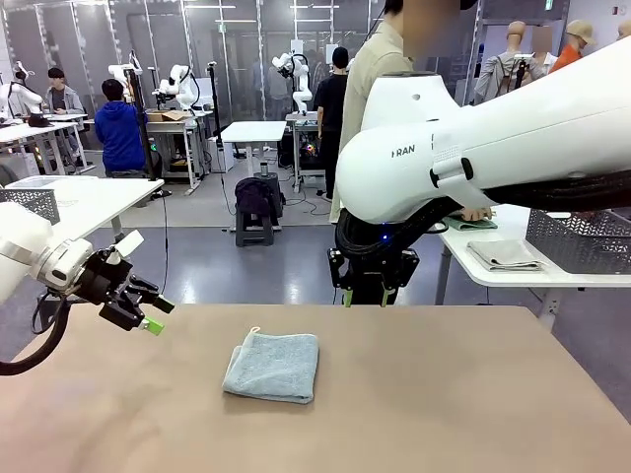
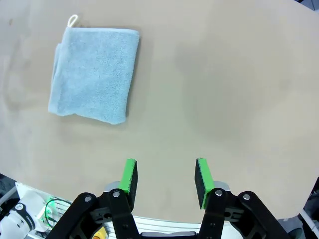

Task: Fold the towels and place them in the basket.
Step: Place the folded Towel with hook on the right side of the table.

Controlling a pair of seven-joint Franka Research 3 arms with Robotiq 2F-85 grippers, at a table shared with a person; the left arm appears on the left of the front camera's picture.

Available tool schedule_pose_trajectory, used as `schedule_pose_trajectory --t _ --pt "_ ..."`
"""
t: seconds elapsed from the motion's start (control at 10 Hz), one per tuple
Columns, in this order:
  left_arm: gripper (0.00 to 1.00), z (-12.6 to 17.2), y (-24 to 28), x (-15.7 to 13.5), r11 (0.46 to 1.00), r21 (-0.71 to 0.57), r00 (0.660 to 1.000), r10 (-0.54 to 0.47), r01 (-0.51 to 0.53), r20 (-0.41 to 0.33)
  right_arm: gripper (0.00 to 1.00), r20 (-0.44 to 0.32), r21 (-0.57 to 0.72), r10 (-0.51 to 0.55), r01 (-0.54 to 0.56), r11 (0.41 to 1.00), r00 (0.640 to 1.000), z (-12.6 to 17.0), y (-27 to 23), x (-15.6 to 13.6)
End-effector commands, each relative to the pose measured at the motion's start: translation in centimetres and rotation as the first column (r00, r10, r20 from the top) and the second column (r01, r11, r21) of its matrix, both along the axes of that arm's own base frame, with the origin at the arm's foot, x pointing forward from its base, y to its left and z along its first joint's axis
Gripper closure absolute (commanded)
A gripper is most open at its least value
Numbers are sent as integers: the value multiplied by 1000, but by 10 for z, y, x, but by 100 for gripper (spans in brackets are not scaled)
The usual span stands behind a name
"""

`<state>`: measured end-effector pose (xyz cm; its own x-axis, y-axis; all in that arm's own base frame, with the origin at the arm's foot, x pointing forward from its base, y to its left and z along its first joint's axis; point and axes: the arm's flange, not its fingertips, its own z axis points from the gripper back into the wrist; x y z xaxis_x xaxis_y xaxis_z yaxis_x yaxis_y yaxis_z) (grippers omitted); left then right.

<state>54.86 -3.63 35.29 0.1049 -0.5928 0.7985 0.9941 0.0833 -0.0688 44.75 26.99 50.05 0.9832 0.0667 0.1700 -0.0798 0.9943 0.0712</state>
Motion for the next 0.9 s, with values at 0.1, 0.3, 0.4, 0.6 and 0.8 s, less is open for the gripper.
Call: schedule_pose_trajectory --t 0.1,0.3,0.4,0.6,0.8 --pt "8 1 -1 1 1000 4 1000 1 -1 4 41 -7 5 -1 1 1000 1000 -1 0 2" --pt "8 1 -1 1 1000 4 1000 1 -1 4 41 -7 5 -1 1 1000 1000 -1 0 2" --pt "8 1 -1 1 1000 4 1000 1 -1 4 41 -7 5 -1 1 1000 1000 -1 0 2" --pt "8 1 -1 1 1000 4 1000 1 -1 4 41 0 0 0 0 1000 1000 0 0 0" --pt "8 1 -1 1 1000 4 1000 1 -1 4 41 -30 95 -66 68 993 997 -28 11 -8"
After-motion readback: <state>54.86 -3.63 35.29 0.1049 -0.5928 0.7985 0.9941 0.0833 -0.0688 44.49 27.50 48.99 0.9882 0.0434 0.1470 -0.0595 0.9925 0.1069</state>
